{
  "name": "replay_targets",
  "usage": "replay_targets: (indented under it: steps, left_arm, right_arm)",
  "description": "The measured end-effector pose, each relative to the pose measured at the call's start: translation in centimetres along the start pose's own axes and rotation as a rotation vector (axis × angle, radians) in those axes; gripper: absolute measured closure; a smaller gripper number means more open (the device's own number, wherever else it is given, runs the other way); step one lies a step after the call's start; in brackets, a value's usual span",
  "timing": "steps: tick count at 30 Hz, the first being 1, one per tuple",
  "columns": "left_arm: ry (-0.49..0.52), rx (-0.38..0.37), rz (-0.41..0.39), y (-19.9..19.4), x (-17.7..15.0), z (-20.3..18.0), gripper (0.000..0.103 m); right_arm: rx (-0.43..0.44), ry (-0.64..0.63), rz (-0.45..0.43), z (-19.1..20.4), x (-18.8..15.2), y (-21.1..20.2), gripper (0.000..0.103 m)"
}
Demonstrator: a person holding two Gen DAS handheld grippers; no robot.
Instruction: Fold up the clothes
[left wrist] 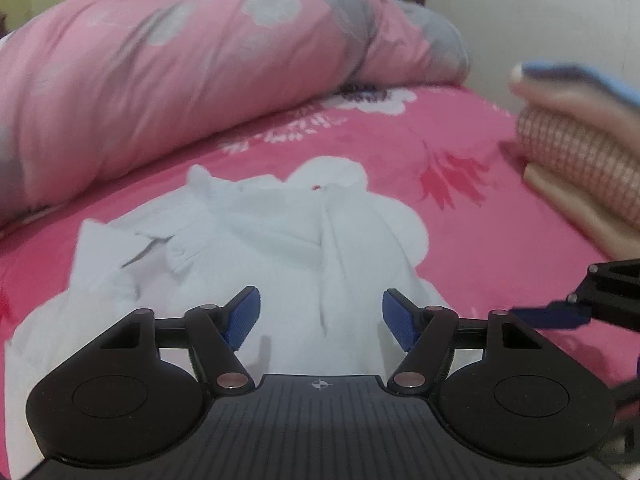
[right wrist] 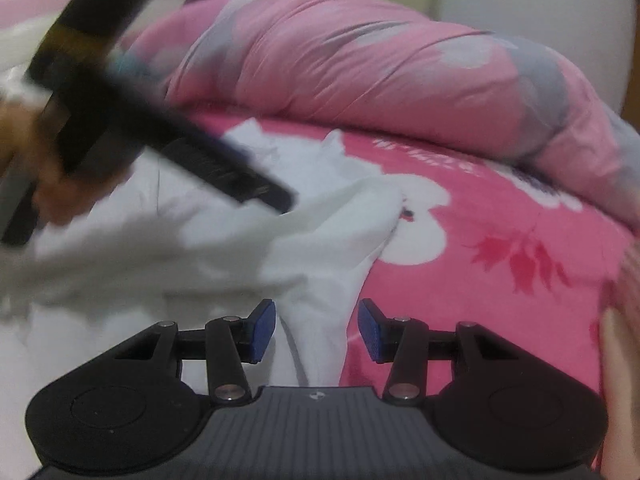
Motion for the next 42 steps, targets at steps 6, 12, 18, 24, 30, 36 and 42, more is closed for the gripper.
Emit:
replay_targets:
  steps: [6, 12, 18, 24, 30, 36, 42]
  left_arm:
    - [-0.041, -0.001, 0.061, 2.7, -0.1, 2.5, 0.087]
    - [-0.189, -0.012, 0.065, 4.6, 0.2, 6.8, 0.088]
    - [-0.271, -0.005, 0.061, 2.3, 0.3, 9.5, 0.073]
    - [-0.091, 0.001, 0.095, -6.5, -2.3, 7.1, 0.039]
    - [0.062, 0.03, 0.134, -12.1, -9.1, 4.9, 0.037]
    - [0.149, 0.116, 0.155, -14.5, -14.5, 6.1, 0.038]
    - [0.073, 0.109, 0.132, -15.7, -15.6, 7.6, 0.045]
  right_arm:
    - [-0.02, 0.134, -0.015, -1.7, -1.9, 1.3, 0.097]
    - [0.015, 0.239, -0.024, -3.0, -3.0, 1.3, 0.1]
    - [0.047, 0.289, -0.032, -3.4, -3.5, 1.2, 0.1]
    - [0.041, 0.281, -0.034, -3.2, -3.4, 1.4, 0.1]
    - [0.055, 0.3, -0.041, -3.3, -3.5, 1.4, 0.1]
    - [0.064, 0.315, -0.044, -3.4, -3.6, 1.4, 0.1]
    - [0.068, 0.323, -0.044, -3.4, -3.6, 1.4, 0.1]
Point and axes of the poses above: each gripper's, at about its wrist camera, not at the fingertips, and y roughly the way its jaws point, z to its left, x to its top, the point moved 9 cm from there along y, roughly the way its jaws point, and after that the axes turned 7 degrees about -y, right-handed, at the moved point
